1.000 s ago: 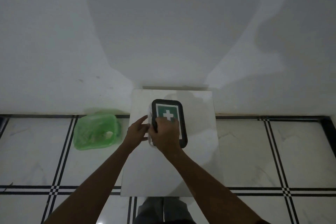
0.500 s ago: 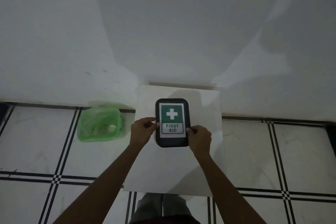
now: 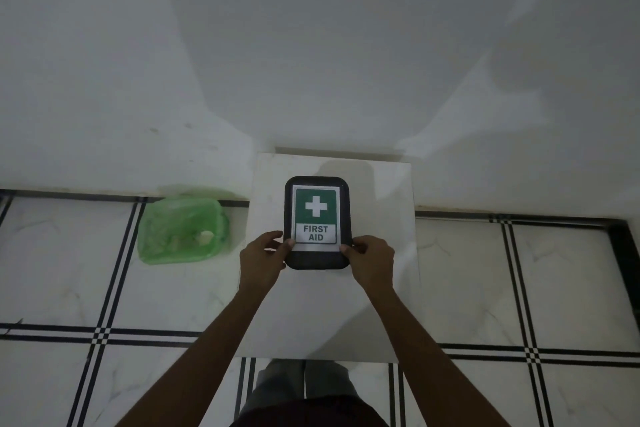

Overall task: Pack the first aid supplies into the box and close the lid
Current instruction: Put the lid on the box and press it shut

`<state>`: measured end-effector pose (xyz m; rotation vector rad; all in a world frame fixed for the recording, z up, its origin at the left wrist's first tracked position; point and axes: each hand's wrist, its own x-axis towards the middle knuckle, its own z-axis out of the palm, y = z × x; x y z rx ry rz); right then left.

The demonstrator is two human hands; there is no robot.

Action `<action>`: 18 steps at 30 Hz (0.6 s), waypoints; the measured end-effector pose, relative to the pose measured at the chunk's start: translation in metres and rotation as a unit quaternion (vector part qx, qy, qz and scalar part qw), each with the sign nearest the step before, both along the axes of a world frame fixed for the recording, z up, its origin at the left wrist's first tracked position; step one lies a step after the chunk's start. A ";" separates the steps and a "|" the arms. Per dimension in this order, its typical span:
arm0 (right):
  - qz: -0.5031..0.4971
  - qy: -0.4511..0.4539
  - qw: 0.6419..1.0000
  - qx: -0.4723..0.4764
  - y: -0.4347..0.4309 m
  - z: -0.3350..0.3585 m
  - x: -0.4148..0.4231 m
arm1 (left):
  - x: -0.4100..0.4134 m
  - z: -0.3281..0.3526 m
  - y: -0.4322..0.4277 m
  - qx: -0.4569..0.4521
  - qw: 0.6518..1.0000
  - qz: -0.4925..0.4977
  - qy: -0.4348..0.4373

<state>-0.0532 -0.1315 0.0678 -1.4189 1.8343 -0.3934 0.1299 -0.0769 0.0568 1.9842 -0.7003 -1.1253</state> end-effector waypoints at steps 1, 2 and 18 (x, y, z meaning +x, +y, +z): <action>-0.002 -0.005 1.000 0.007 0.002 -0.001 -0.001 | -0.002 -0.002 0.006 -0.002 1.000 0.000 -0.010; -0.009 -0.013 1.000 0.014 0.004 -0.002 -0.002 | -0.004 -0.002 0.011 -0.002 1.000 0.007 -0.014; -0.048 -0.031 0.997 0.044 0.001 -0.018 0.001 | -0.018 -0.006 0.007 0.060 0.989 0.130 0.029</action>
